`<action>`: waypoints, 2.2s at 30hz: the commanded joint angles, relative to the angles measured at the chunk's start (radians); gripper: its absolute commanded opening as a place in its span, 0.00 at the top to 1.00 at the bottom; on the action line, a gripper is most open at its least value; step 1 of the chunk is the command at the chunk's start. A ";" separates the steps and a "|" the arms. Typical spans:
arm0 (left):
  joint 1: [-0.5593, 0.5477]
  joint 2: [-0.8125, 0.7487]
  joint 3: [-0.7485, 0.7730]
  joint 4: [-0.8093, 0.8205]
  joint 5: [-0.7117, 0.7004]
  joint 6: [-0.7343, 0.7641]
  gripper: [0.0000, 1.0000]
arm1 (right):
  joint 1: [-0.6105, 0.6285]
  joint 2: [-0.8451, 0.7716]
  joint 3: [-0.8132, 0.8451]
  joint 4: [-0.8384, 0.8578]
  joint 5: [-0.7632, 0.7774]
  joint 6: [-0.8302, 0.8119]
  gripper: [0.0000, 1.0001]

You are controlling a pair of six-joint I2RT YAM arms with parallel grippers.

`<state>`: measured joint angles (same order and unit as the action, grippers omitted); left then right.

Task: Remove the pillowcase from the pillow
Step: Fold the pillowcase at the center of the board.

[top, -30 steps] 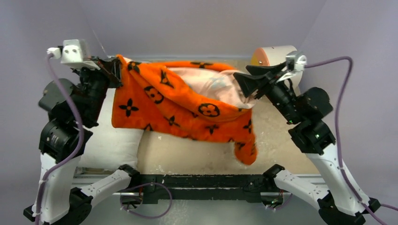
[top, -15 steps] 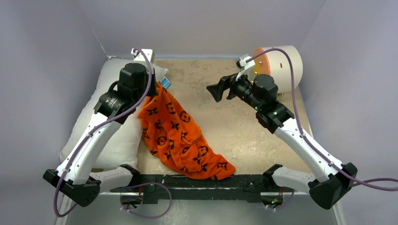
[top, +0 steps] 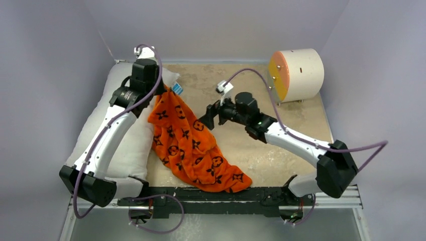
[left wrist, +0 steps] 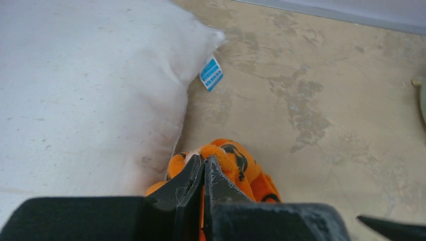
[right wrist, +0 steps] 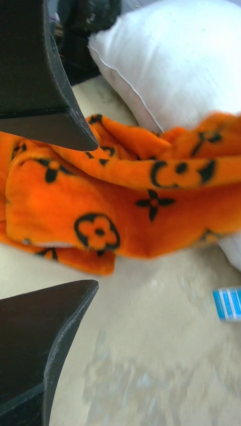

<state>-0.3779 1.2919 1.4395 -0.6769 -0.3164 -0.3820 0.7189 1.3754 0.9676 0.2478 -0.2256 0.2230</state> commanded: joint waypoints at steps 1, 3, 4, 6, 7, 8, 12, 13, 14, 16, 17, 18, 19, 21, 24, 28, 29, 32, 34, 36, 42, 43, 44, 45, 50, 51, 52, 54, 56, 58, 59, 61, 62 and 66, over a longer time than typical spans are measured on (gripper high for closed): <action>0.055 -0.010 0.024 0.069 -0.033 -0.079 1.00 | 0.102 0.072 0.034 0.145 -0.011 0.029 0.01; 0.061 -0.004 0.038 0.072 -0.051 -0.091 1.00 | 0.138 0.108 0.034 0.179 -0.023 0.060 0.01; 0.062 0.001 0.046 0.068 -0.064 -0.096 1.00 | 0.159 0.121 0.035 0.186 -0.020 0.068 0.01; 0.065 0.018 0.062 0.056 -0.080 -0.104 1.00 | 0.210 0.135 0.037 0.175 0.035 0.073 0.01; 0.066 0.027 0.066 0.051 -0.085 -0.107 1.00 | 0.241 0.135 0.036 0.157 0.084 0.075 0.01; 0.066 0.036 0.071 0.048 -0.093 -0.110 1.00 | 0.276 0.132 0.033 0.136 0.148 0.077 0.01; 0.067 0.074 0.080 0.026 -0.140 -0.110 1.00 | 0.429 0.099 -0.019 0.094 0.329 0.085 0.03; 0.068 0.082 0.082 0.023 -0.153 -0.107 1.00 | 0.463 0.101 -0.023 0.075 0.356 0.093 0.04; 0.068 0.088 0.083 0.019 -0.163 -0.105 1.00 | 0.493 0.109 -0.022 0.047 0.375 0.104 0.05; 0.069 0.098 0.086 0.015 -0.176 -0.102 1.00 | 0.555 0.133 -0.014 0.001 0.406 0.130 0.11; 0.069 0.100 0.088 0.016 -0.176 -0.101 1.00 | 0.583 0.144 -0.014 -0.016 0.425 0.140 0.14; 0.070 0.101 0.088 0.016 -0.176 -0.100 1.00 | 0.609 0.155 -0.012 -0.031 0.451 0.146 0.16; 0.071 0.101 0.088 0.016 -0.176 -0.101 1.00 | 0.632 0.168 -0.007 -0.050 0.465 0.157 0.17; 0.072 0.101 0.091 0.015 -0.176 -0.100 1.00 | 0.662 0.195 0.006 -0.101 0.483 0.186 0.25; 0.073 0.100 0.095 0.014 -0.173 -0.097 1.00 | 0.694 0.227 0.010 -0.166 0.504 0.227 0.32; 0.073 0.097 0.098 0.006 -0.163 -0.093 1.00 | 0.716 0.274 0.014 -0.233 0.555 0.265 0.39; 0.073 0.096 0.097 0.004 -0.162 -0.092 1.00 | 0.718 0.290 0.022 -0.243 0.567 0.273 0.42; 0.074 0.089 0.090 0.000 -0.161 -0.091 1.00 | 0.726 0.341 0.049 -0.285 0.597 0.281 0.46; 0.074 0.085 0.088 -0.003 -0.163 -0.089 1.00 | 0.726 0.367 0.064 -0.296 0.623 0.289 0.47; 0.074 0.083 0.090 -0.006 -0.168 -0.084 1.00 | 0.726 0.388 0.081 -0.312 0.652 0.304 0.54; 0.081 0.086 0.115 -0.019 -0.187 -0.061 1.00 | 0.726 0.332 0.081 -0.420 0.741 0.389 0.95; 0.084 0.089 0.124 -0.022 -0.191 -0.057 1.00 | 0.726 0.303 0.074 -0.439 0.765 0.398 0.97; 0.087 0.091 0.135 -0.026 -0.194 -0.052 1.00 | 0.726 0.271 0.069 -0.455 0.788 0.400 0.98; 0.091 0.094 0.146 -0.028 -0.197 -0.046 1.00 | 0.726 0.234 0.062 -0.475 0.808 0.400 0.98; 0.107 0.107 0.198 -0.045 -0.179 -0.028 1.00 | 0.723 0.023 0.032 -0.502 0.868 0.379 0.98; 0.109 0.110 0.208 -0.050 -0.163 -0.028 1.00 | 0.723 -0.015 0.030 -0.504 0.875 0.371 0.98; 0.109 0.115 0.216 -0.057 -0.136 -0.028 1.00 | 0.721 -0.056 0.028 -0.507 0.885 0.360 0.99; 0.111 0.122 0.232 -0.071 -0.049 -0.037 1.00 | 0.711 -0.131 0.026 -0.517 0.922 0.330 0.99; 0.111 0.123 0.235 -0.070 0.083 -0.051 1.00 | 0.670 -0.211 0.038 -0.556 0.968 0.310 0.99; 0.111 0.115 0.218 -0.048 0.228 -0.078 1.00 | 0.601 -0.270 0.051 -0.595 1.001 0.273 1.00; 0.111 0.107 0.203 -0.026 0.261 -0.098 1.00 | 0.561 -0.296 0.056 -0.604 1.017 0.245 1.00; 0.111 0.097 0.179 0.041 0.299 -0.141 1.00 | 0.463 -0.343 0.059 -0.568 1.028 0.151 1.00; 0.111 0.101 0.185 0.071 0.310 -0.154 1.00 | 0.416 -0.359 0.067 -0.537 1.025 0.093 1.00; 0.111 0.197 0.344 0.076 0.365 -0.190 1.00 | 0.291 -0.338 0.171 -0.449 1.015 -0.091 1.00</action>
<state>-0.2729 1.4254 1.6337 -0.7128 -0.0658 -0.5079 1.0843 1.0294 1.0191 -0.3069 0.7296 0.3504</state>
